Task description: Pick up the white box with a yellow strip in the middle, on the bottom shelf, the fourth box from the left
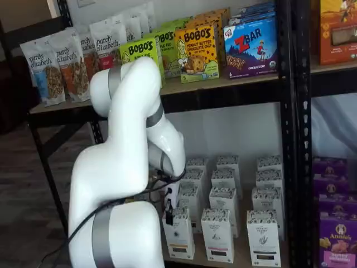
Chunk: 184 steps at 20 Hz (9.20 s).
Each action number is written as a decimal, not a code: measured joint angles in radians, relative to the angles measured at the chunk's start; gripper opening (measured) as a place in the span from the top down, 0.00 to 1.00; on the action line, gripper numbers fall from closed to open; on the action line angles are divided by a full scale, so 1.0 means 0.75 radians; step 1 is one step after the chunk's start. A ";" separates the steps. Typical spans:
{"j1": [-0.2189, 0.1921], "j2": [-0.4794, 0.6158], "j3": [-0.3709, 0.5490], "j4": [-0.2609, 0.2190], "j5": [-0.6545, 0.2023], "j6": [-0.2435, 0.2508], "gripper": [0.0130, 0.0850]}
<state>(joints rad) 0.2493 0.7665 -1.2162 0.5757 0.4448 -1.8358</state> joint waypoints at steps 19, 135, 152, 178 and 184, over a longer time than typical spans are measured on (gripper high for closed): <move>0.011 0.181 -0.197 -0.039 -0.102 0.048 0.00; 0.022 0.336 -0.324 -0.426 -0.057 0.405 0.50; 0.092 0.081 0.117 -0.174 -0.247 0.212 0.50; 0.120 -0.317 0.687 -0.351 -0.431 0.399 0.50; 0.064 -0.453 0.769 -0.485 -0.352 0.478 0.50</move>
<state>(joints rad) 0.2974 0.4270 -0.6397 0.2120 0.1808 -1.4772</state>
